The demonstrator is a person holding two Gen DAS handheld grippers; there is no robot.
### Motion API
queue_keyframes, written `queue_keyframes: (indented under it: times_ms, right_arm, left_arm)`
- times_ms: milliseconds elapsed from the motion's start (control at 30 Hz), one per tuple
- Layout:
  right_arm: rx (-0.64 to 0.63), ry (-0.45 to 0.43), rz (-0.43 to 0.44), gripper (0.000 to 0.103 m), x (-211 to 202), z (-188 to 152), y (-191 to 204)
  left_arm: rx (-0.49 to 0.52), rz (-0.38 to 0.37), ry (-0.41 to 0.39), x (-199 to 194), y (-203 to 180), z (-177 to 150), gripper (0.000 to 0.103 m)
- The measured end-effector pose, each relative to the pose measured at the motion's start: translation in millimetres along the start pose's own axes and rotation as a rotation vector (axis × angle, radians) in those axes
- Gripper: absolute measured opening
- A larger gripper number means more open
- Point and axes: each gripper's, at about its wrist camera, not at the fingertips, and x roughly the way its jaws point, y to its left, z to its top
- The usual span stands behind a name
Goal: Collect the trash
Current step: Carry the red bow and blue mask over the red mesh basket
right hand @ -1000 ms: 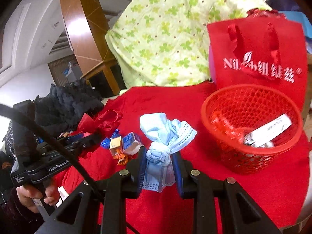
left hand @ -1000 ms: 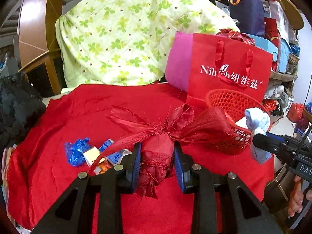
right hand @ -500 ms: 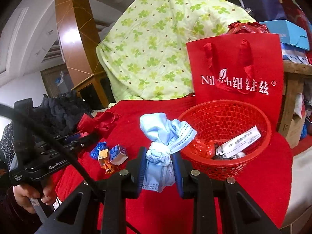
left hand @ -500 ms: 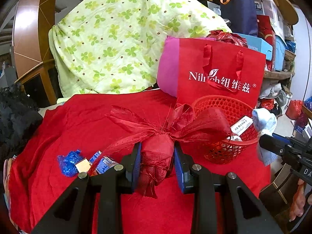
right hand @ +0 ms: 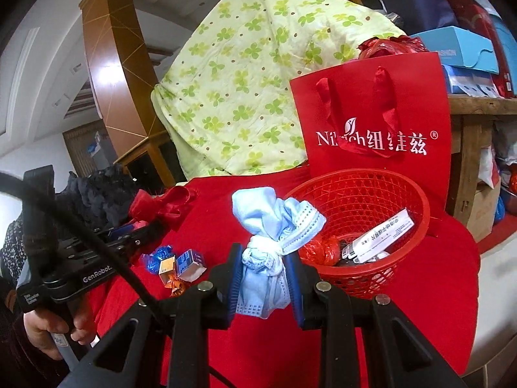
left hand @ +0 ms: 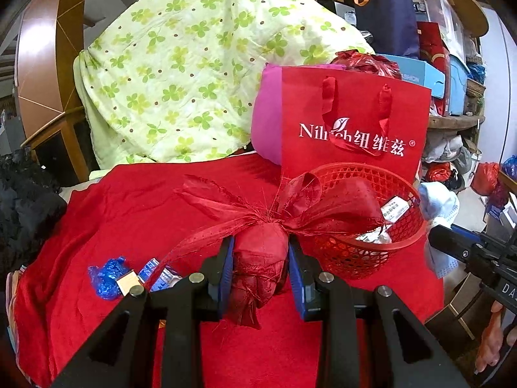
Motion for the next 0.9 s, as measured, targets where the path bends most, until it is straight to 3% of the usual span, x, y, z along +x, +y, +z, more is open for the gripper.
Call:
queue_keyframes:
  times_ms: [900]
  right_arm:
    - [0.055,-0.026,-0.012,0.028,-11.7,2.8,-18.1]
  left_arm:
    - [0.041,-0.016,-0.016,-1.5,-22.0,7.9,0.034]
